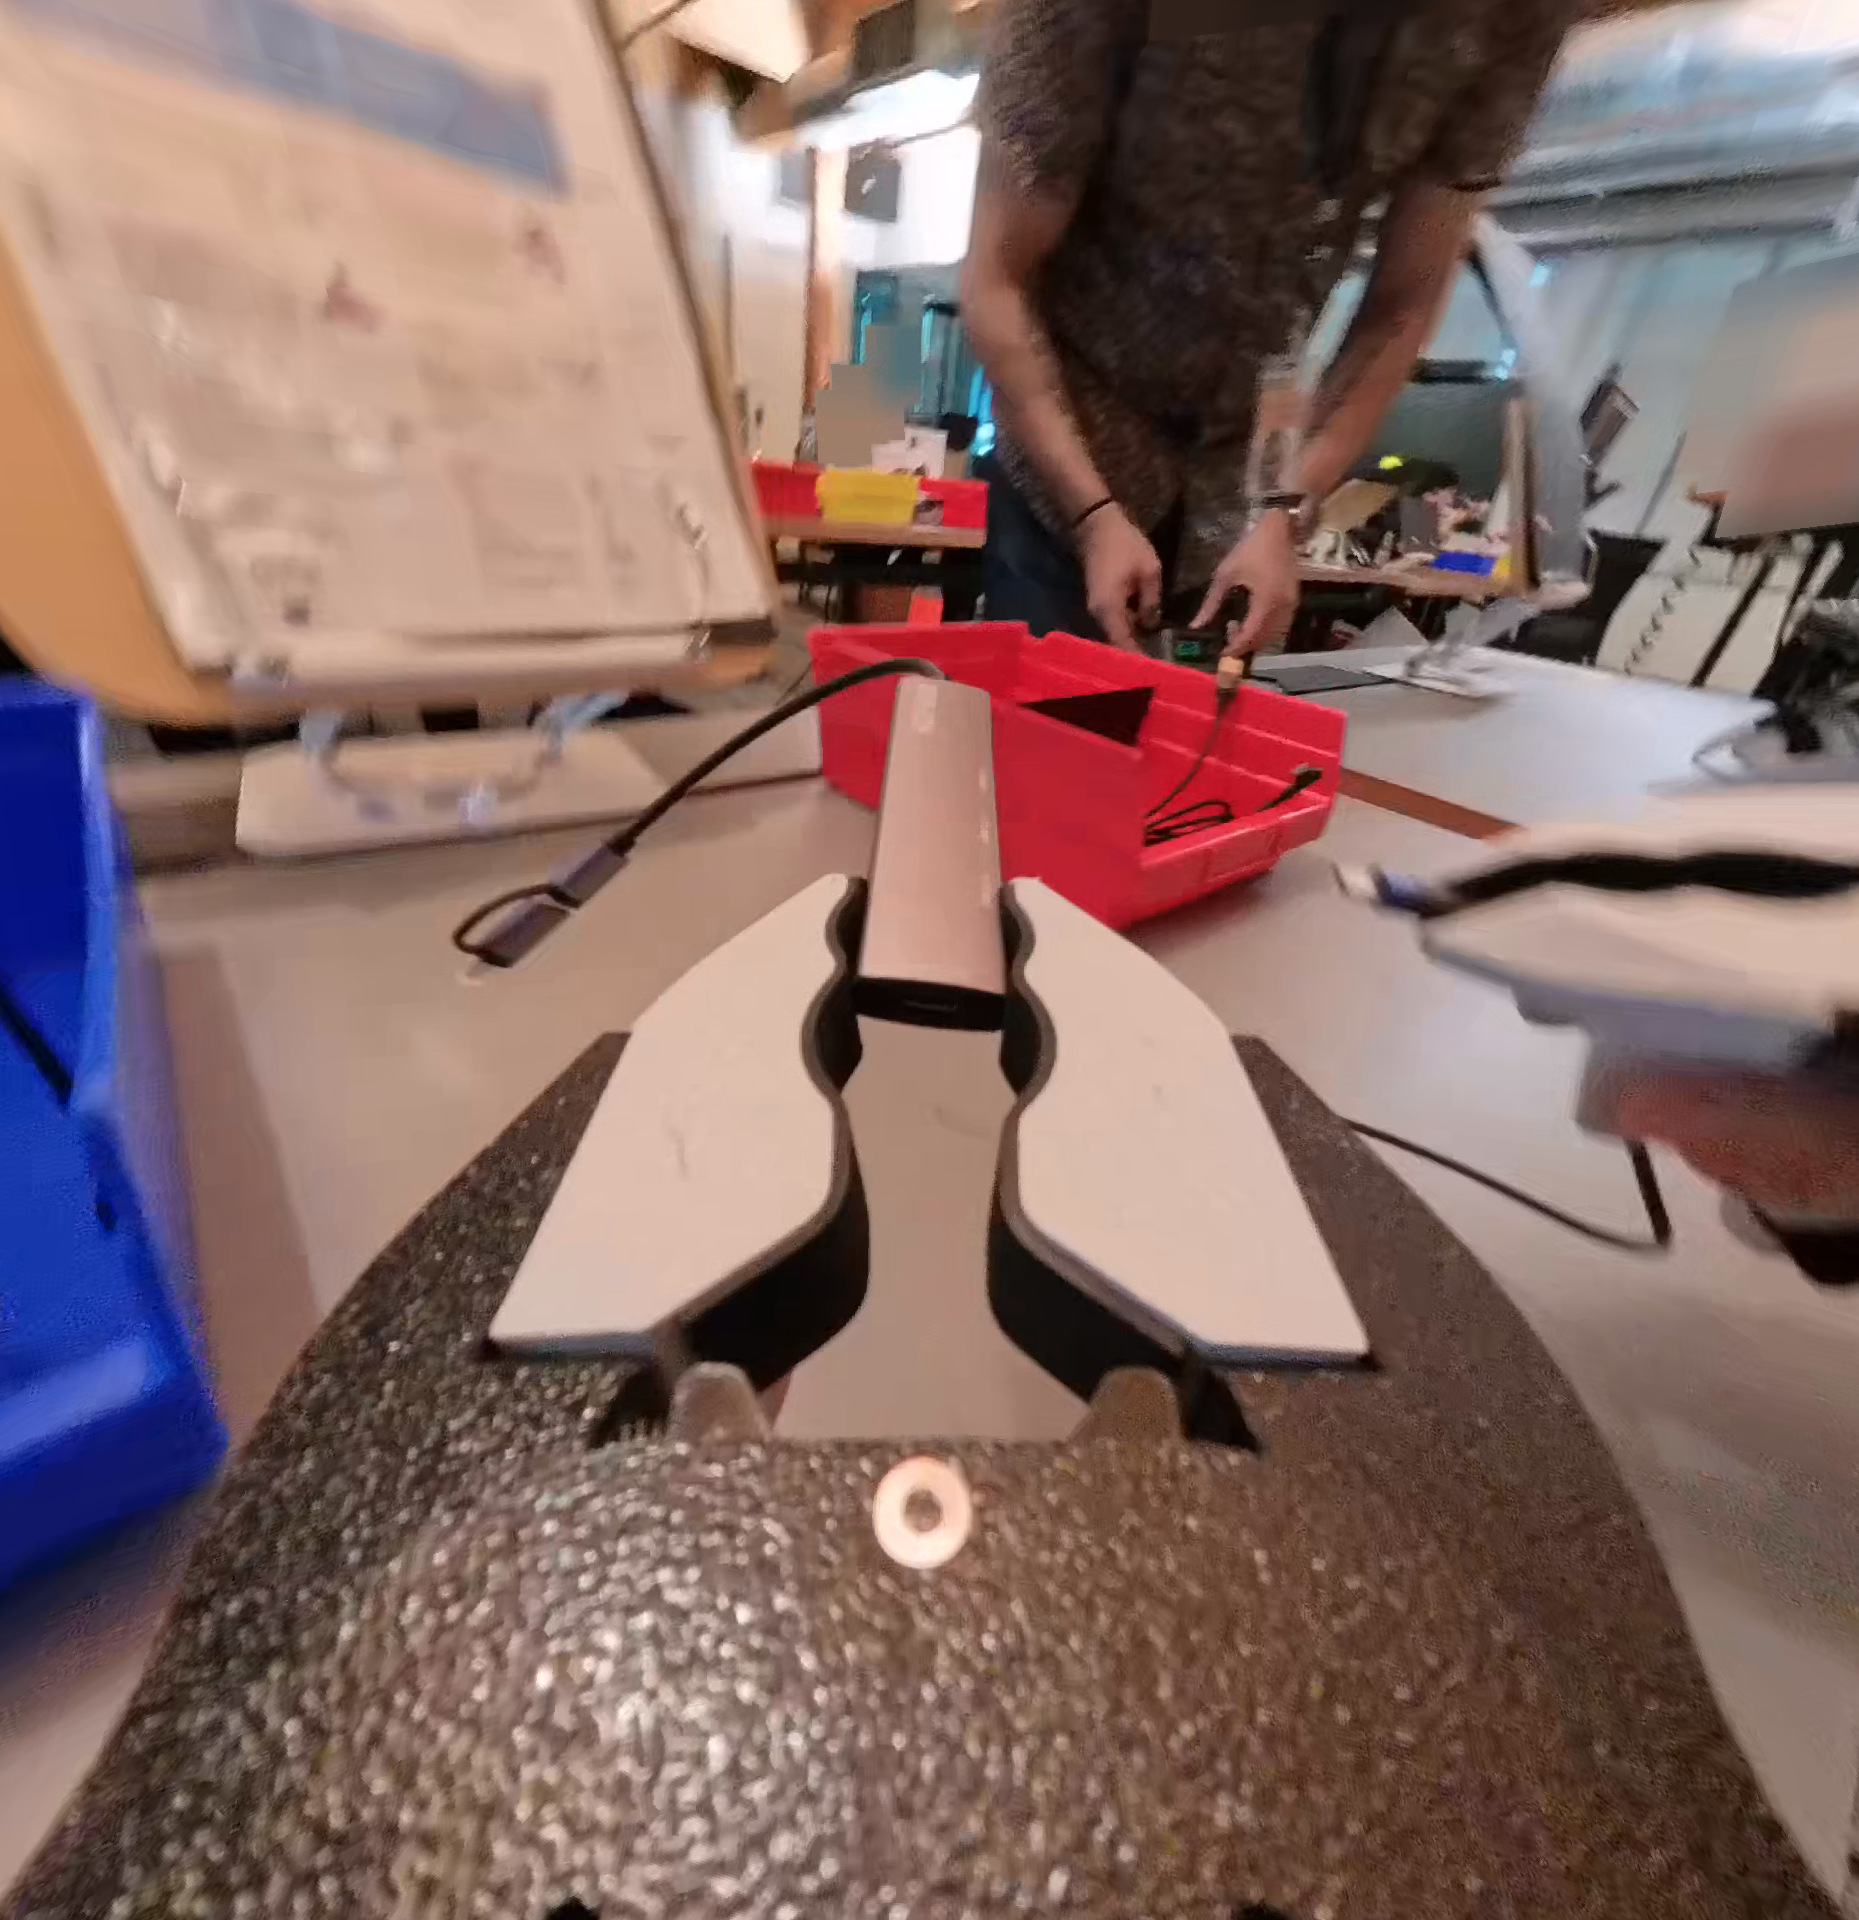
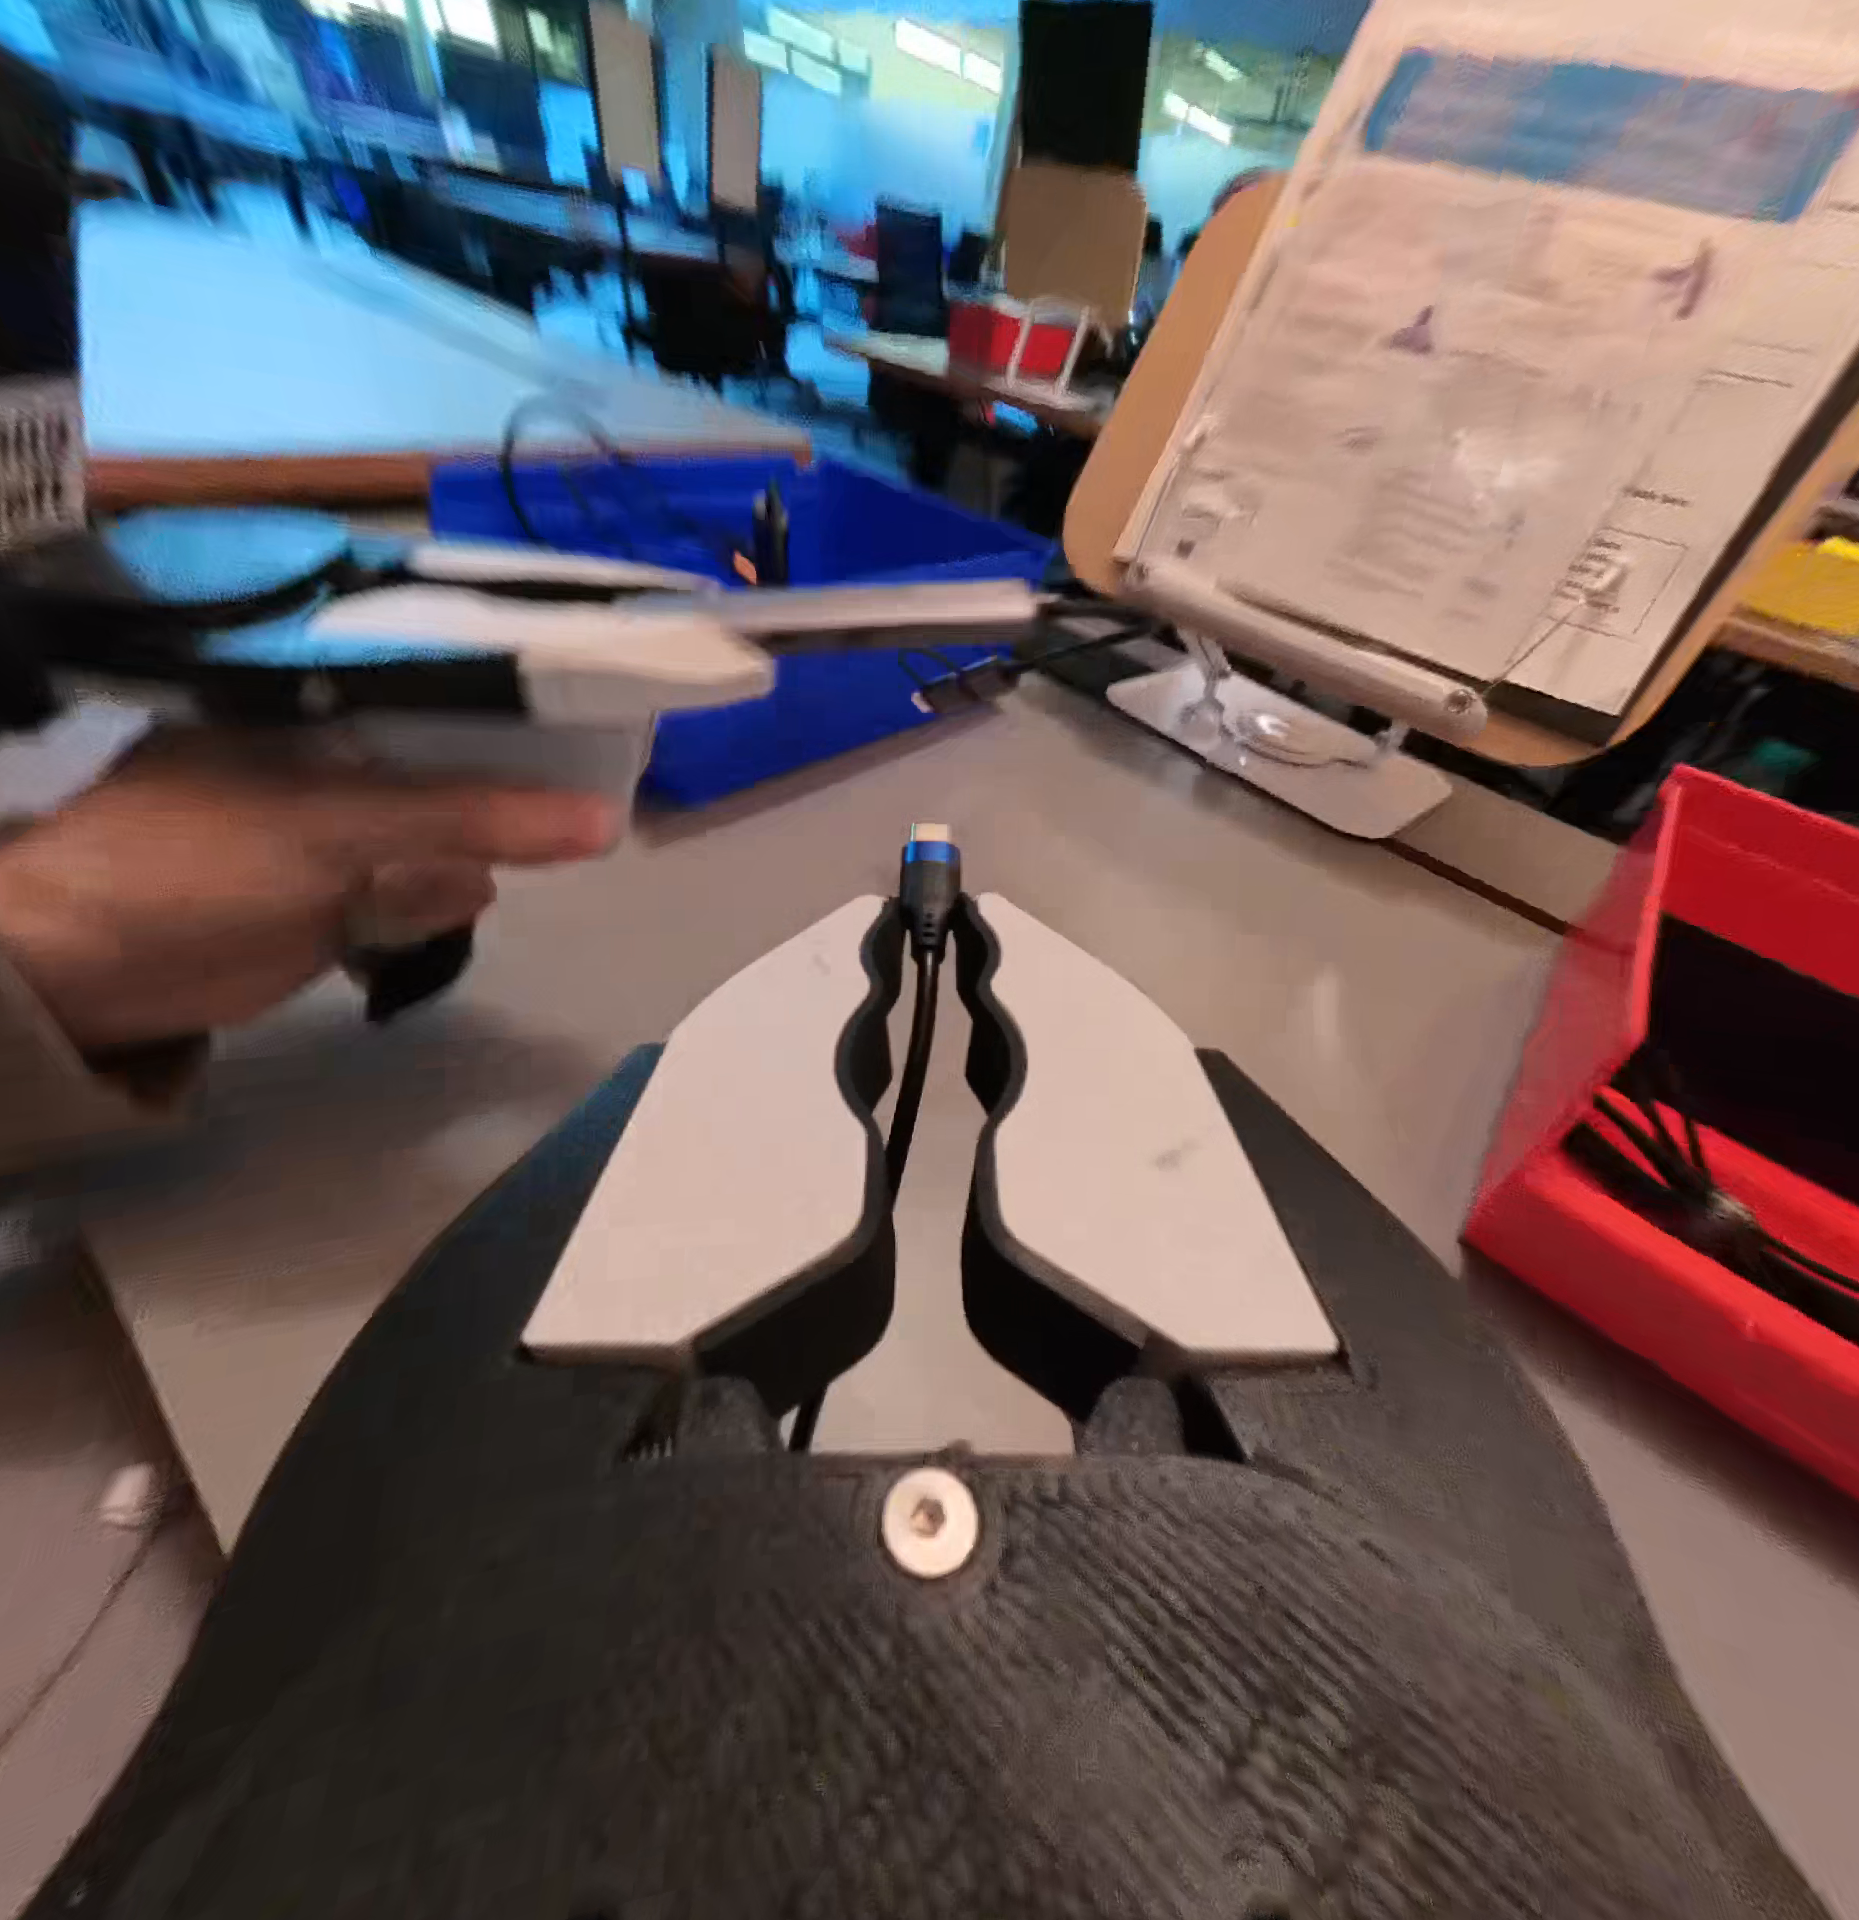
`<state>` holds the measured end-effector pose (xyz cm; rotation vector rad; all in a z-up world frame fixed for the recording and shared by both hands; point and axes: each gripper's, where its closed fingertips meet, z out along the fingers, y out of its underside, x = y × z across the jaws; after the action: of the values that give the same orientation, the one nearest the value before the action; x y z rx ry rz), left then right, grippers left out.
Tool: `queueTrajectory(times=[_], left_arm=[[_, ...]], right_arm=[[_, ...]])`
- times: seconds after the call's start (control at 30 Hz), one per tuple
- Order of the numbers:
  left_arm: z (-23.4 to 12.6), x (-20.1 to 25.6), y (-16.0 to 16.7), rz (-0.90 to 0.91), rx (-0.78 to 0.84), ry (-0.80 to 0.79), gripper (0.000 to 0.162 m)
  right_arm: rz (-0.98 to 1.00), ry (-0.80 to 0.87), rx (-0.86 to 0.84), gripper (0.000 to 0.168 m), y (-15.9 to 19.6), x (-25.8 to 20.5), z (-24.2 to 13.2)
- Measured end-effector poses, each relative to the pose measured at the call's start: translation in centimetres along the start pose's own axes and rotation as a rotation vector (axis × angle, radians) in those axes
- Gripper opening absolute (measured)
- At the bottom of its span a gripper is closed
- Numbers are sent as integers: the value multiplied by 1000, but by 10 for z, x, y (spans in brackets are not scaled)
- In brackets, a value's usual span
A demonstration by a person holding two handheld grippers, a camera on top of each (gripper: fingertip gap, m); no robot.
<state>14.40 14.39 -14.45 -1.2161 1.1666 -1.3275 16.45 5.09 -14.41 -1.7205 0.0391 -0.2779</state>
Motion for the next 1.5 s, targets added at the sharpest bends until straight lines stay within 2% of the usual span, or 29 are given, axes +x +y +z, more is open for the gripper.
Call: queueTrajectory(times=[0.03, 0.1, 0.17, 0.23, 0.4, 0.5, 0.6, 0.77, 0.9, 0.97, 1.03, 1.1, 1.17, 1.23, 1.33, 1.4, 1.43, 1.5], left_arm=[[1, 14, -6, 15, 19, 29, 23], [4, 30, -11, 56, 29, 54, 23], [5, 31, -8, 150, 16, 47, 23], [6, 27, -2, 123, -3, 51, 23], [8, 20, 14, 56, -42, 75, 23], [9, 20, 17, 51, -44, 78, 23], [10, 20, 20, 66, -54, 76, 23], [11, 19, 24, 32, -55, 94, 23], [12, 18, 28, 34, -62, 97, 23], [13, 18, 30, 25, -68, 104, 23], [13, 17, 32, 31, -73, 100, 23], [14, 18, 34, 22, -78, 108, 23], [15, 19, 36, 10, -80, 113, 23], [15, 20, 38, 7, -84, 119, 23], [16, 21, 40, 3, -90, 125, 23], [17, 23, 42, 1, -94, 131, 23], [17, 24, 43, -3, -96, 135, 23], [18, 26, 45, -6, -102, 139, 23]], right_arm=[[42, -42, 45, 10, -12, 11, -7], [43, 18, 75, 10, -33, 47, -23], [-6, -7, 62, 11, -55, 72, -37], [-78, 23, 74, 10, -82, 104, -49], [-106, 19, 112, 11, -140, 179, -55], [-86, 36, 153, 11, -153, 221, -49], [34, -10, 268, 10, -155, 247, -38], [222, -110, 277, 11, -118, 267, -7], [238, -61, 290, 11, -90, 284, 10], [324, -78, 317, 11, -80, 285, 18], [341, -14, 310, 10, -66, 293, 27], [330, 31, 187, 10, -36, 301, 39], [278, 166, 42, 10, -3, 316, 42], [107, 280, -181, 10, 35, 327, 39], [-227, 240, -517, 10, 83, 323, 35], [-411, 154, -637, 11, 101, 314, 36], [-467, 138, -702, 10, 111, 314, 36], [-534, 141, -820, 17, 126, 319, 36]])
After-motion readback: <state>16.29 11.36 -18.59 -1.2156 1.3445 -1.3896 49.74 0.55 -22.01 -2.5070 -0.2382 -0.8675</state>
